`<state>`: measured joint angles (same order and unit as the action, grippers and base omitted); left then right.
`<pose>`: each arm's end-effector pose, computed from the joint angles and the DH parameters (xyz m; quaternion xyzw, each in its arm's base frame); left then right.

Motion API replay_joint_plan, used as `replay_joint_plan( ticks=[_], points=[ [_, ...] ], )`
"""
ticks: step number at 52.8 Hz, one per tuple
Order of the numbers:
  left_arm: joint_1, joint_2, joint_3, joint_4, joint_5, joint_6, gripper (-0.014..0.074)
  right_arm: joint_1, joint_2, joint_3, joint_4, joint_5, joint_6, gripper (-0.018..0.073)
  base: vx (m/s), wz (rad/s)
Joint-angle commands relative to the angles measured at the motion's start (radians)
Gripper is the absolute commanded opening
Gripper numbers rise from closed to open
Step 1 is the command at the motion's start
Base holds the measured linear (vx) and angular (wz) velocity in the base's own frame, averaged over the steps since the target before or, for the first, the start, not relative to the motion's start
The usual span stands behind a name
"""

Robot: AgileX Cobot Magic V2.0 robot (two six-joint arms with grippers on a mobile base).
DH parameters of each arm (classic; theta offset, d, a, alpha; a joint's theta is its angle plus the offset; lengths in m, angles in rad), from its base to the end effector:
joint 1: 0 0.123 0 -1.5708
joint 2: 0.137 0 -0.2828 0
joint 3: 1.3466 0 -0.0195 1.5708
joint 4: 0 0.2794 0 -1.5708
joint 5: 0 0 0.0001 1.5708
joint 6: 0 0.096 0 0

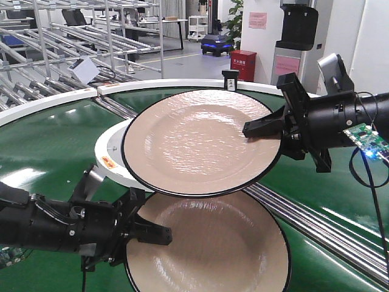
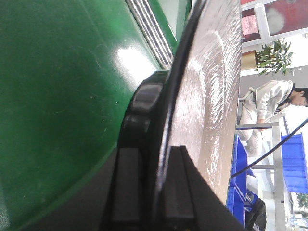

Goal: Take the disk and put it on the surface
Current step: 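Hold both plates while the base turns away from the conveyor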

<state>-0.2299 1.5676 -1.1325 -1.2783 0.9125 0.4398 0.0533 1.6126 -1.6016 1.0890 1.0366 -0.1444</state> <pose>0.3288 -0.1517 0.2858 -0.0110 0.8434 -0.5067 0.1781 0.3745 0.0933 0.4075 0.0365 0.8235 0.4922 0.2797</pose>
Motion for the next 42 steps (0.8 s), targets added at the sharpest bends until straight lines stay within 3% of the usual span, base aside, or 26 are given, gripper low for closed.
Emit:
replay_joint_plan(
  ticks=[1,42],
  points=[
    [-0.001,-0.048,-0.03,-0.113,0.021,-0.01,-0.0001,-0.005,-0.051,-0.04,0.12,-0.048,0.001,-0.0008,0.0,0.0],
    [-0.001,-0.048,-0.03,-0.113,0.021,-0.01,0.0,-0.005,-0.051,-0.04,0.12,-0.048,0.001,-0.0008,-0.12,0.0]
  ],
)
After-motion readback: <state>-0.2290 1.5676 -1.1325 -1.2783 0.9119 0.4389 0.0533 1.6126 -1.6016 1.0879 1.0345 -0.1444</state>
